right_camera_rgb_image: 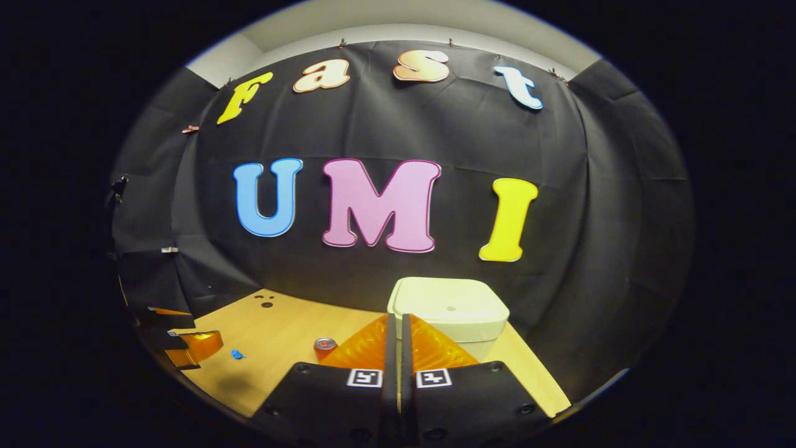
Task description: Press the lid of the desktop garbage bin to open it, pick up the crumpled paper on the desktop and throw it into the bin, then pick up the pop can on the desktop and drop it into the bin, and finally close the garbage bin lid.
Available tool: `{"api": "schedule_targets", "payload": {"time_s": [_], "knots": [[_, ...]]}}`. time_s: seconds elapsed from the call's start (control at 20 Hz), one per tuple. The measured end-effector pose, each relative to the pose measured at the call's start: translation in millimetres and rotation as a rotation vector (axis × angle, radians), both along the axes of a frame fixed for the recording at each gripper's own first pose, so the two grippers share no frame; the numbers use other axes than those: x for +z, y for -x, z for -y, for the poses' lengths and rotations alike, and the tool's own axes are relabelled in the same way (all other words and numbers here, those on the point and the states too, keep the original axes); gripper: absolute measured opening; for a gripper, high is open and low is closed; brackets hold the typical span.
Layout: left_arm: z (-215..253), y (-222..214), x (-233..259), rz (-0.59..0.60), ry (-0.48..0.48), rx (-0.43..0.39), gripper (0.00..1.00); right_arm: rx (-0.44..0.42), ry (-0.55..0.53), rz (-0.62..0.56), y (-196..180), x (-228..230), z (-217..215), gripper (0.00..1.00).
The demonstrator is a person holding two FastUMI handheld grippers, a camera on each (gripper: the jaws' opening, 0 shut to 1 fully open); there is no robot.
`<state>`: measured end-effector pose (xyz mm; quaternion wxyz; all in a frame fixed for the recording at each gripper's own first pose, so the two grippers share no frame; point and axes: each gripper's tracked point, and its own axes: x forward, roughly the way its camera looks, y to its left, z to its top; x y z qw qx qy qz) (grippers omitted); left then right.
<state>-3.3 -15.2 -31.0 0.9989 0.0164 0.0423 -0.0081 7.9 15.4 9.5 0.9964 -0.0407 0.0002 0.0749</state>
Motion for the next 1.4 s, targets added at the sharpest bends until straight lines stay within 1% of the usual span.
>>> {"api": "schedule_targets", "payload": {"time_s": [0.15,0.4,0.55,0.75,0.8,0.95,1.15,1.3,1.4], "knots": [[1,0,1,0.001,-0.009,-0.001,0.96,0.021,-0.03,-0.017,-1,1,-3,0.05],[4,-2,-3,-0.01,-0.028,-0.007,0.96,0.076,-0.022,0.003,-8,17,-9,0.05],[5,-4,-4,-0.015,-0.027,-0.003,0.96,0.08,-0.022,-0.016,-20,21,-4,0.05],[2,-7,-6,-0.022,-0.021,0.014,0.96,0.07,-0.034,-0.033,-47,28,5,0.05],[1,-8,-8,-0.024,-0.02,0.023,0.96,0.065,-0.032,-0.043,-53,29,8,0.05],[-3,-11,-10,-0.032,-0.015,0.046,0.96,0.018,-0.022,-0.065,-81,28,28,0.05],[-12,-17,-14,-0.049,-0.034,0.094,0.96,-0.043,-0.045,-0.122,-117,16,54,0.05],[-13,-21,-12,-0.054,-0.024,0.103,0.96,-0.08,-0.057,-0.154,-136,4,70,0.05],[-15,-24,-12,-0.059,-0.032,0.111,0.96,-0.092,-0.043,-0.161,-148,-3,76,0.05]]}}
